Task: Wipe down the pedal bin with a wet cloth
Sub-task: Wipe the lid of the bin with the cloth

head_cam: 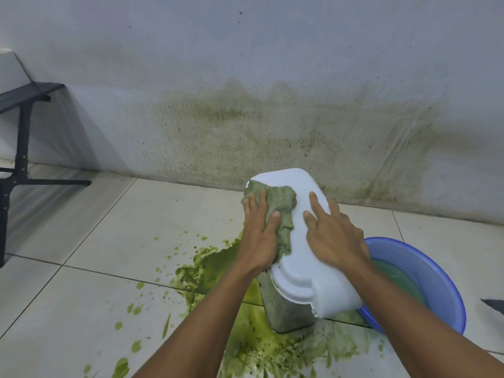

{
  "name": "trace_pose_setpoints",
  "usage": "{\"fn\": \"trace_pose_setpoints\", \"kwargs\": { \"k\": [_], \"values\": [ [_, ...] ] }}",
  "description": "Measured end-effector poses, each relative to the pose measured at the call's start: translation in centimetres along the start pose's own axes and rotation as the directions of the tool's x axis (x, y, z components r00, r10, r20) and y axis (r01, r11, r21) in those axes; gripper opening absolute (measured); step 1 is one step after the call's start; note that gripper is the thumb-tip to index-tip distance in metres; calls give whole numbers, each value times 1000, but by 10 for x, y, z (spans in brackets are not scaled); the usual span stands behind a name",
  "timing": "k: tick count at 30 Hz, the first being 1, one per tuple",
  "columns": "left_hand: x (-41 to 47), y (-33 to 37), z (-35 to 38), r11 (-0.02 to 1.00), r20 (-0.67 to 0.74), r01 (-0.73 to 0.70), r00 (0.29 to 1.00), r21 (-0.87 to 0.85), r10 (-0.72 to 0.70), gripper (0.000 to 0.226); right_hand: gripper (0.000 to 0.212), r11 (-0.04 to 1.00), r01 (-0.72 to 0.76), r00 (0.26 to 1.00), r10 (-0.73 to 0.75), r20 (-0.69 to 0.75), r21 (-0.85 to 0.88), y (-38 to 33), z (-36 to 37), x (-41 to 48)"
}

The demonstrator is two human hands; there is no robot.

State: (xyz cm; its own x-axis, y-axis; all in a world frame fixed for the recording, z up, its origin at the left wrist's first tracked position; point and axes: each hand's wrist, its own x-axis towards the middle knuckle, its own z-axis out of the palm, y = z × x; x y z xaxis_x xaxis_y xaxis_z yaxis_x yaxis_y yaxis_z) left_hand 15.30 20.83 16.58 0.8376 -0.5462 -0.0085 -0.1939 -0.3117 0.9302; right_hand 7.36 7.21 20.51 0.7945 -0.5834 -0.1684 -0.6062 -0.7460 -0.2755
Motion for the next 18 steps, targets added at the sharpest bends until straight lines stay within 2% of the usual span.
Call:
{"fn": "trace_pose_setpoints", "kwargs": {
  "k": [6,10,15,18],
  "values": [
    [-49,-14,7,994,52,-103,993,-25,104,68,56,1000,3,1000,-3,-10,11,0,1,1],
    [-59,-17,1,995,125,-96,987,-18,97,76,56,1000,8,1000,-7,-23,12,1,2,1],
    [-70,-8,10,994,98,-108,989,-26,110,86,55,1000,3,1000,-3,-22,8,0,2,2],
    [-70,-9,4,994,142,-95,985,-47,101,97,55,999,16,1000,-16,-2,28,2,1,3]
  ]
}}
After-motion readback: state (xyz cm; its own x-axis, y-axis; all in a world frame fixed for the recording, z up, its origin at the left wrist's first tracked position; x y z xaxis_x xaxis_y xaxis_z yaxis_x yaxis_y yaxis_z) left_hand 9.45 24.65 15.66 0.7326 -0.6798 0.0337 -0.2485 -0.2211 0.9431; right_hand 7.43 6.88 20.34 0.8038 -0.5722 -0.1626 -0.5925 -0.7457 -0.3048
